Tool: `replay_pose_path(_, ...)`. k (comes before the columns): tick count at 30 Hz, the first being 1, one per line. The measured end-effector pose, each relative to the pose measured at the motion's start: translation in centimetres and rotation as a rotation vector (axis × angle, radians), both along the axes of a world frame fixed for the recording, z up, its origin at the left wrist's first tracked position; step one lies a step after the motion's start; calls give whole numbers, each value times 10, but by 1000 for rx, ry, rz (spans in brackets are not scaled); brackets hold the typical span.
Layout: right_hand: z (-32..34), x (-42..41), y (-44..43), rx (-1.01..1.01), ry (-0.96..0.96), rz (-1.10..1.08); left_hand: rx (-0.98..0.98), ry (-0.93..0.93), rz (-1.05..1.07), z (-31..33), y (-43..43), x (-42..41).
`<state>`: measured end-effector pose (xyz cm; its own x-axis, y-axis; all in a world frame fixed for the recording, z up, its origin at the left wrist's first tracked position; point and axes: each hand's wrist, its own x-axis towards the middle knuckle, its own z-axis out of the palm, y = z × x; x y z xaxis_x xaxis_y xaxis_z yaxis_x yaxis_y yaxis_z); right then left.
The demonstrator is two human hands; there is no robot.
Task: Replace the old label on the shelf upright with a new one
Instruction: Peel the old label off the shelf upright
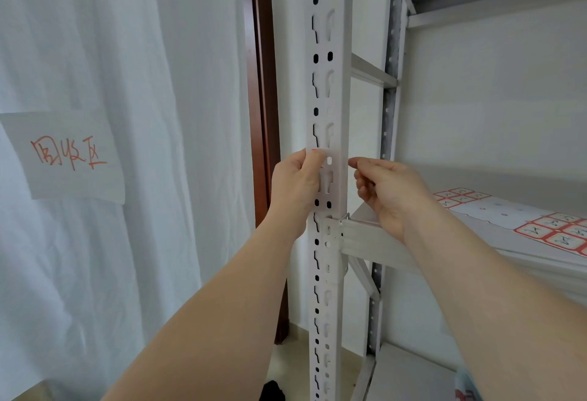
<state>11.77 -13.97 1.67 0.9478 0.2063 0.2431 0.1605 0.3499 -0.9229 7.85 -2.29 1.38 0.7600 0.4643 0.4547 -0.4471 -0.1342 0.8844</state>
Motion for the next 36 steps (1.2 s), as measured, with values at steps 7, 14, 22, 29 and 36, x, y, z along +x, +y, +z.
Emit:
replay_pose_path(7, -1, -1, -1, 42, -5, 56, 71, -20, -35, -5, 4, 0)
replay_pose_path(14, -1, -1, -1, 80, -1, 83, 148, -60, -35, -4, 7, -1)
replay_pose_path(22, 0, -1, -1, 91, -7, 86, 186, -57, -64, -5, 10, 0)
replay_pose_path(29, 1, -3, -1, 108, 3, 85, 356, -98, 18, -6, 20, 5)
replay_pose_path(36, 1, -5, -2, 102, 6, 108, 468, -77, 54, 2, 28, 6)
